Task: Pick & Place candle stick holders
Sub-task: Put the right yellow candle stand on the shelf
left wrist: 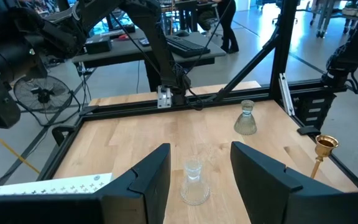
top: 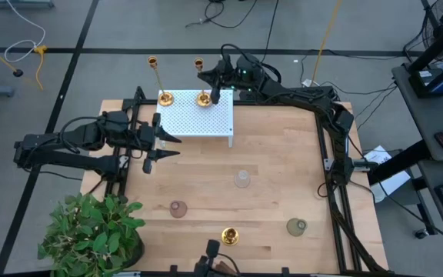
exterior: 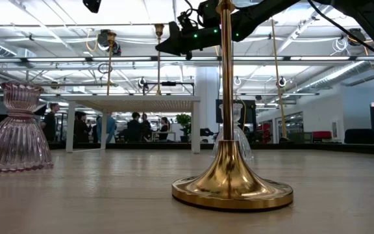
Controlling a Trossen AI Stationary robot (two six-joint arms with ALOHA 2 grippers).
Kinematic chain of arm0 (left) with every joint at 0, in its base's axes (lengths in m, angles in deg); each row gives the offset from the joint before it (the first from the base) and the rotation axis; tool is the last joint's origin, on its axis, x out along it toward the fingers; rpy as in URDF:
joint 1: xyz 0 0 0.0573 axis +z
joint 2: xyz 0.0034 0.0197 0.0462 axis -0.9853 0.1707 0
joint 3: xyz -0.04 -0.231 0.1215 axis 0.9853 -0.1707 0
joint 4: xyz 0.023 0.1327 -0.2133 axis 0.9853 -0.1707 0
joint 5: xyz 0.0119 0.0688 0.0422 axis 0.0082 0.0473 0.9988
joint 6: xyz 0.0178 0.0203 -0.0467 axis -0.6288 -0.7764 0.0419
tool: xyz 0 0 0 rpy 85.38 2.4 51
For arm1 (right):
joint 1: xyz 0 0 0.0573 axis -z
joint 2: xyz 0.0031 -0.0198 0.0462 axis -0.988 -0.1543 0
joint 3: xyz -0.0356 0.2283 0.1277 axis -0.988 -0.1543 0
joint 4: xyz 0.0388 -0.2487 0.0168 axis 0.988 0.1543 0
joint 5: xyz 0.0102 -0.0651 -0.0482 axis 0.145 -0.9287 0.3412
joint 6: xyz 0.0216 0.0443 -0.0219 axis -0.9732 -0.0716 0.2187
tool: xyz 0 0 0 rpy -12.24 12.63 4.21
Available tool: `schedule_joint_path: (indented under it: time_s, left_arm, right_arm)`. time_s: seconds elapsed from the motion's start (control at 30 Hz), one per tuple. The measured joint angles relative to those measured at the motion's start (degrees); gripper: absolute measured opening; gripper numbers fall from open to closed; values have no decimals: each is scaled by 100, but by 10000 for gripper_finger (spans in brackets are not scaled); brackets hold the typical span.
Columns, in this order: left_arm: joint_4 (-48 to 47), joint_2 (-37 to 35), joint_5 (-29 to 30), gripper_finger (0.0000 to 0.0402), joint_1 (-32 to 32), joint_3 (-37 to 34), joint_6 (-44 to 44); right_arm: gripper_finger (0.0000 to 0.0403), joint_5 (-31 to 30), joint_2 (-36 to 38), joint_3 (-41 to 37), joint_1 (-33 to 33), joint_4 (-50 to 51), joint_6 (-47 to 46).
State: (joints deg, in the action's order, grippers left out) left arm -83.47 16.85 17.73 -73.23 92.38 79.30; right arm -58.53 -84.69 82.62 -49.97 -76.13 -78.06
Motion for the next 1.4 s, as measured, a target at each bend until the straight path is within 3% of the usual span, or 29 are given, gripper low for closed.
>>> schedule_joint_path:
  time_s: [0.5, 1.03, 1.4]
  left_arm:
    - [-7, 0, 0, 175, -2, 0, 2]
    - [-7, 0, 3, 175, -1, 0, 91]
    - [-14, 0, 2, 175, -2, 0, 175]
  right_arm:
    - [20, 2, 0, -487, 14, -697, -260]
    - [145, 20, 11, -485, 26, -575, -261]
    - [209, 10, 805, -481, -42, 1130, 159]
